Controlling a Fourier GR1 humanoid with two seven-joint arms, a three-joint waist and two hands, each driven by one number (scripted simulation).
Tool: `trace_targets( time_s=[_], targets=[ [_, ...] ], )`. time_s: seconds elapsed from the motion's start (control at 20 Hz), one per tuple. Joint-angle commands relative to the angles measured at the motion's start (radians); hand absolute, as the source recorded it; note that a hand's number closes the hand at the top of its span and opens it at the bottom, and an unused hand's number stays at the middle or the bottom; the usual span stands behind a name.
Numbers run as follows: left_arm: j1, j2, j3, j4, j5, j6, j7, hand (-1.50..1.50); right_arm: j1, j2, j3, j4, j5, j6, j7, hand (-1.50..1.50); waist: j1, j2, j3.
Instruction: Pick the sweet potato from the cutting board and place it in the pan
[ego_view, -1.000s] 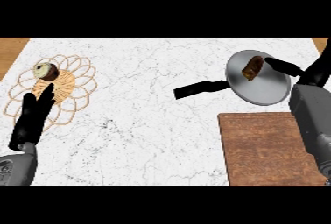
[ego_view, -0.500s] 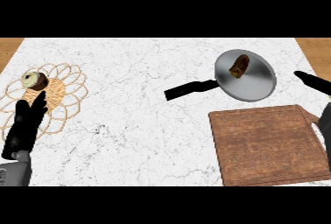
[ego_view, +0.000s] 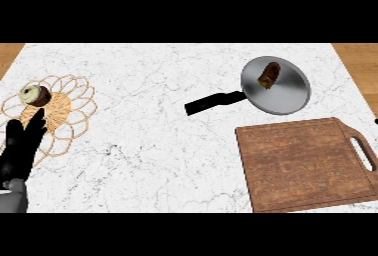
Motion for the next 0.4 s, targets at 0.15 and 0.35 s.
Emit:
trace_targets(
  time_s=[0.15, 0.35],
  targets=[
    [0.065, -0.031, -0.007, -0.043, -0.007, 0.011, -0.039, 0.00, 0.334, -0.006, -0.061, -0.366, -0.132, 0.211, 0.091, -1.50, 0.009, 0.004, 0.001],
    [0.016, -0.038, -0.030, -0.042, -0.036, 0.017, -0.001, 0.00, 0.469, 0.060, -0.090, -0.546, -0.200, 0.262, 0.130, -1.50, 0.019, 0.009, 0.002]
  ],
)
